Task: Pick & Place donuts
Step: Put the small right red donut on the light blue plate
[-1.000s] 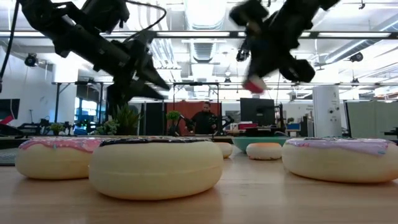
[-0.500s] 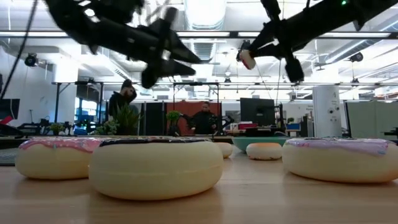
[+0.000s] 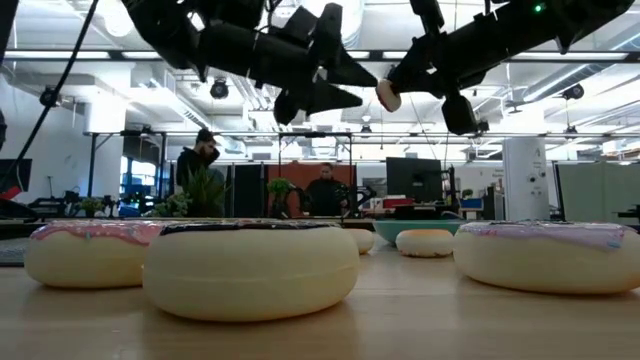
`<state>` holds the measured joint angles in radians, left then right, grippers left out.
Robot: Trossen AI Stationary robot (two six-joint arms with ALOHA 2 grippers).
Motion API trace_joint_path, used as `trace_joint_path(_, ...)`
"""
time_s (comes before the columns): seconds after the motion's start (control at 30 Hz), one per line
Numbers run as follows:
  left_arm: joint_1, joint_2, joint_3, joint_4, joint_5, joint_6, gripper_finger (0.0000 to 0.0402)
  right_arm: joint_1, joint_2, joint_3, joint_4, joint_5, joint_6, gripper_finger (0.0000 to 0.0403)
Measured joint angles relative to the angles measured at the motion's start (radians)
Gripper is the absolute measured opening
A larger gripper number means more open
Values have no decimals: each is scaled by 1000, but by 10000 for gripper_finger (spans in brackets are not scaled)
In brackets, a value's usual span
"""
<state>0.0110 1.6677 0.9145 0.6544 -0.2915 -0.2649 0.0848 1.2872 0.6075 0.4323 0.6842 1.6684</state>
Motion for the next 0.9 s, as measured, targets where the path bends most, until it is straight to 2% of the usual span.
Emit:
trace_joint_path(0.27, 1, 64, 64, -19, -50, 25, 197, -3, 0, -1, 3, 8, 8, 13)
trace_joint_path(0.6, 23, 75, 89, -11, -50, 32, 194, -3, 0, -2, 5, -1, 17, 13)
trace_joint_path(0.73, 37, 75, 95, -15, -19, 31, 176, -3, 0, -2, 5, -16, 26, 13)
trace_joint_path(0.9, 45, 92, 122, -15, 40, 44, 130, -3, 0, -2, 4, -31, 25, 13)
